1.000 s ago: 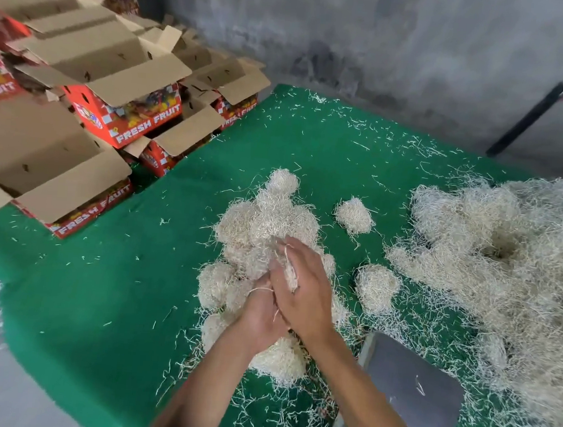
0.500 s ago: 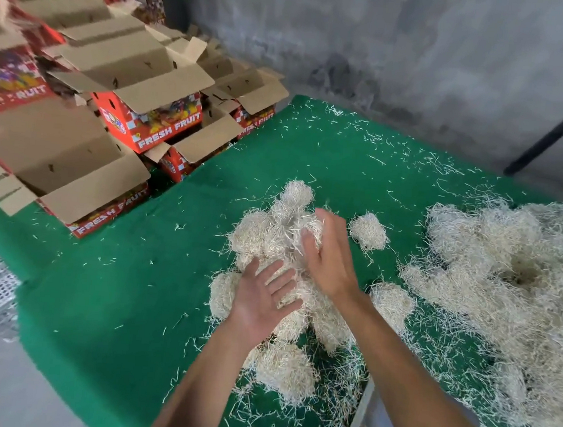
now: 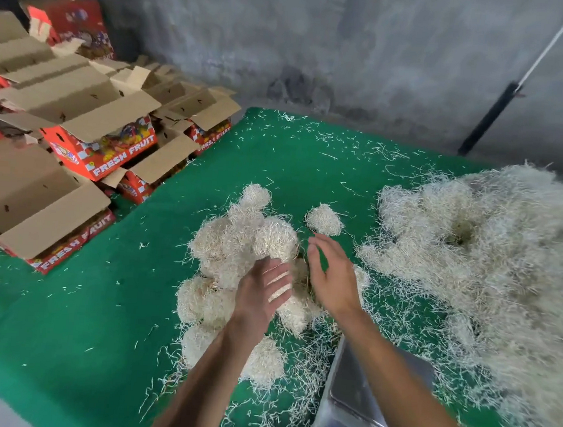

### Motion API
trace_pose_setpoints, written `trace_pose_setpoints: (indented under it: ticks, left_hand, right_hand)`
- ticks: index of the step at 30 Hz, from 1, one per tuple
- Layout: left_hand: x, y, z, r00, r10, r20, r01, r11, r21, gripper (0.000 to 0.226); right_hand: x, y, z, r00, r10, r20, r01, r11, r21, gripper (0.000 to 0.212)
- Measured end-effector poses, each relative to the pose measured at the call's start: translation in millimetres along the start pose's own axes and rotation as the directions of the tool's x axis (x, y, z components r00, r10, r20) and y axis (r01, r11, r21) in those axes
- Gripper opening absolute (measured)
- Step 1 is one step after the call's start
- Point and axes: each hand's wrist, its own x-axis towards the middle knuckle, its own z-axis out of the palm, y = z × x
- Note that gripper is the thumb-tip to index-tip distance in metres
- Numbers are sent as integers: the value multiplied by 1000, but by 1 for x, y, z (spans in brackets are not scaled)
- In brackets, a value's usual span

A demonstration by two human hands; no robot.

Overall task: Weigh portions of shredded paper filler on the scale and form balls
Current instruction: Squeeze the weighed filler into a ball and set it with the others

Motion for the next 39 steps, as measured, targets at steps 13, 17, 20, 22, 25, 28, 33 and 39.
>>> trace_pose_setpoints:
  ticks: [13,17,20,22,25,28,33,39]
  left_hand:
    - [-34,-96,233,901,143,409,-350,796,494,15]
    - [-42,-134,305,796,260,547,-595,506,625,27]
    - [-40,-156,351,759,254,600,-643,438,628,30]
    - [-38,-165,382,746,245,619,-656,426,623,31]
    - [-31,-171,431,701,256,666,-702,414,580,32]
    - [-21,-172,481,634,287,718,-764,375,525,37]
    - [4,-175,548,523,232,820,-847,243,472,50]
    - [28,-185,567,562,85,823,-822,171,544,50]
  right_hand:
    - [-117,147,-228,886,297,-356,-340,938,-62,53]
    - [-143,185,-294,856,326,-402,-402,908,-119,51]
    - [-149,203,-333,856,300,-421,-395,905,-159,56]
    - [-147,215,-358,860,232,-453,-370,897,-242,51]
    - [-131,232,-400,865,83,-494,-314,858,-406,41]
    - [-110,250,-441,861,-28,-508,-303,774,-556,42]
    - [-72,286,-489,810,293,-508,-570,597,-564,70]
    - [-68,315,-490,810,335,-482,-578,593,-560,62]
